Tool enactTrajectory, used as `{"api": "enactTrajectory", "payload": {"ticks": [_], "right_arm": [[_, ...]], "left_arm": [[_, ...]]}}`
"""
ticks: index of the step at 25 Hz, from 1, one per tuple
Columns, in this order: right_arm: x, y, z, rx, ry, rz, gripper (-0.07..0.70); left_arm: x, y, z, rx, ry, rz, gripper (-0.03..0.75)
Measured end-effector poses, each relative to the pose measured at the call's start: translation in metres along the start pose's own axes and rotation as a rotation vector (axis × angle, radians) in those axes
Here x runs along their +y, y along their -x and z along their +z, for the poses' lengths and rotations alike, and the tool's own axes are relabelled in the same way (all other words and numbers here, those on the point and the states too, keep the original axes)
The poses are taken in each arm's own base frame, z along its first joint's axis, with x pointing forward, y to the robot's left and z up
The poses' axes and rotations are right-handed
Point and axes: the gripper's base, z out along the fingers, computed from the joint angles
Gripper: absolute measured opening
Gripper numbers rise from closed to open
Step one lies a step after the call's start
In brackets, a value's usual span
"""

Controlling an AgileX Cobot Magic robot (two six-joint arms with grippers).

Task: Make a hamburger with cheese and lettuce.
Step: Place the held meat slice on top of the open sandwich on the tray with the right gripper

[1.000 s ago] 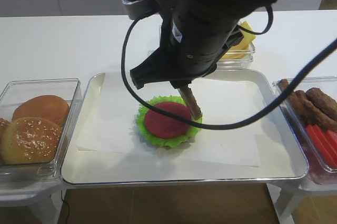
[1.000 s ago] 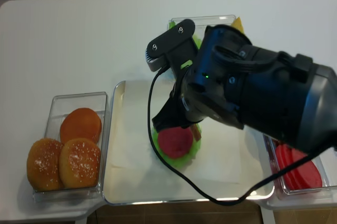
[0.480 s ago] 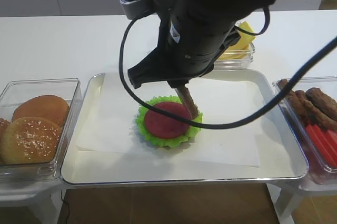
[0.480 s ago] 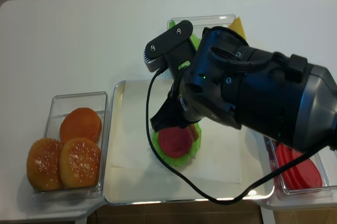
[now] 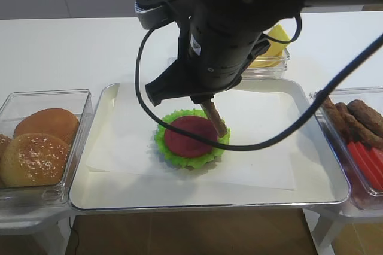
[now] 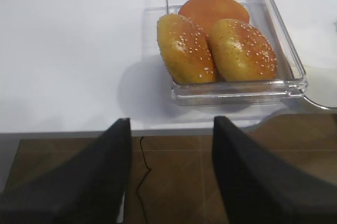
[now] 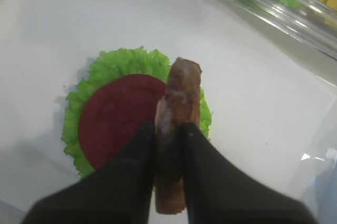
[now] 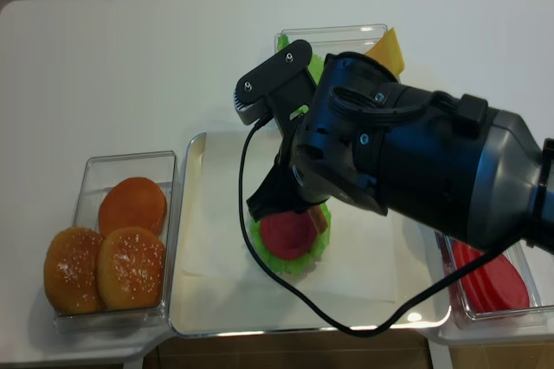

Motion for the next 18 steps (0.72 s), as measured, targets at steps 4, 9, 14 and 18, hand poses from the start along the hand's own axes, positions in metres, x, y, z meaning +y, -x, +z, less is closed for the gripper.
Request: {"api": "enactTrajectory", "payload": {"ticks": [4,9,14,18], "right_arm": [[0.0002,0.0003,0.0,-0.004,0.002,0.0,0.118],[0.0007,0.0011,0.0,-0.012,0.007,0.0,0.118],[0.0007,0.0011,0.0,-0.012,0.008,0.0,0.162],[0.001,0.0016,0.0,-0.018,0.011,0.0,0.236]], "left_arm": [[0.0,0.0,0.0,0.0,0.0,0.0,0.369],[0.0,0.0,0.0,0.0,0.0,0.0,0.369],[0.0,0.0,0.0,0.0,0.0,0.0,0.37],[0.0,0.0,0.0,0.0,0.0,0.0,0.369]]}}
